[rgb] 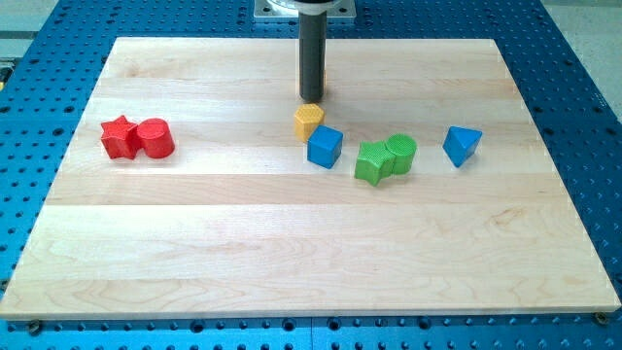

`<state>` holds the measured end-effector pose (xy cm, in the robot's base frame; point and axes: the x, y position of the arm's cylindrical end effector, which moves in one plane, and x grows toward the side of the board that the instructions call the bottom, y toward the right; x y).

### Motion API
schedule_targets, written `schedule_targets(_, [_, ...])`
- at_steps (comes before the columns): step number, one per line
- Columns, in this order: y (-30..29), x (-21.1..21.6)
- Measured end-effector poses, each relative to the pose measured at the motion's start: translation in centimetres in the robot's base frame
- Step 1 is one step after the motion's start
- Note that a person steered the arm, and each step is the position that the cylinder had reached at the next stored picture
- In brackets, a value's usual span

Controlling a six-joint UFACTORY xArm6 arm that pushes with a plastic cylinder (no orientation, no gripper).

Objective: Push the hexagon below the heart

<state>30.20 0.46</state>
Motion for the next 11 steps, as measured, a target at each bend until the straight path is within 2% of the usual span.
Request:
schedule_targets(1, [0.1,-2.8])
schedule_targets(3, [1.1,8.9])
schedule_targets(5, [-3.2,10.3])
schedule_targets(6, [-8.8,10.5])
schedule_targets(7, [-10.3,17.0])
schedule_targets(8, [-5.2,19.5])
schedule_targets(9, [-3.5,14.1])
schedule_targets(11, [-3.6,3.9])
